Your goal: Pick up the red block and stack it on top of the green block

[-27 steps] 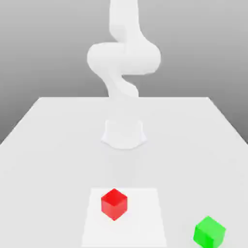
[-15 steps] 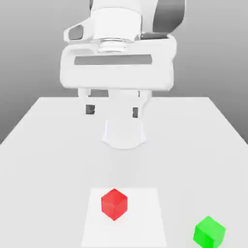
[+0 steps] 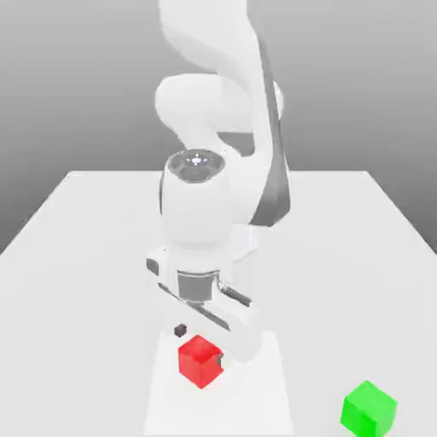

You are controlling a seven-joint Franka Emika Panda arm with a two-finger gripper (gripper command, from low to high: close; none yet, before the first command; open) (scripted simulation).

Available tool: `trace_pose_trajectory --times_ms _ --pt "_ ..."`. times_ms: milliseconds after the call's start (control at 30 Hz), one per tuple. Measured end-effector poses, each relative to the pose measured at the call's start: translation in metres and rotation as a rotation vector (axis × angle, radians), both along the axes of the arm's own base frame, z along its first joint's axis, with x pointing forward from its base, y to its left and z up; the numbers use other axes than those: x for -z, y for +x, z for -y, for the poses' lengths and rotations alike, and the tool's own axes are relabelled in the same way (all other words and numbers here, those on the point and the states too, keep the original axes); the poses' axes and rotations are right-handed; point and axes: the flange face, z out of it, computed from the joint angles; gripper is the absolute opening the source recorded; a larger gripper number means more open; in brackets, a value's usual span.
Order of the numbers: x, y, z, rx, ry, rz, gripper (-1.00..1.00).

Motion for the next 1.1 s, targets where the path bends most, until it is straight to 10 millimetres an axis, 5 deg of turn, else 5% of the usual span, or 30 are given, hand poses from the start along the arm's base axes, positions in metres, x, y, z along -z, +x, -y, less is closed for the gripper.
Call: trace_pose_trajectory --times_ms 233,433,633,800,933,967,1100 --pt "-0.001 0.0 0.0 0.0 0.0 0.002 -1.0" --pt "-0.056 0.001 -0.001 -0.002 -0.001 0.001 -1.0" --pt "-0.079 0.052 -0.099 -0.49 -0.003 -0.003 -1.0" --pt "-0.096 0.078 -0.199 -0.925 0.0 -0.002 -1.0" --pt "-0.06 0.083 -0.229 -1.043 0.0 0.001 -1.0" --pt "-0.046 0.082 -0.23 -1.048 0.0 0.001 1.0" --pt "-0.046 0.082 -0.23 -1.048 0.0 0.001 1.0"
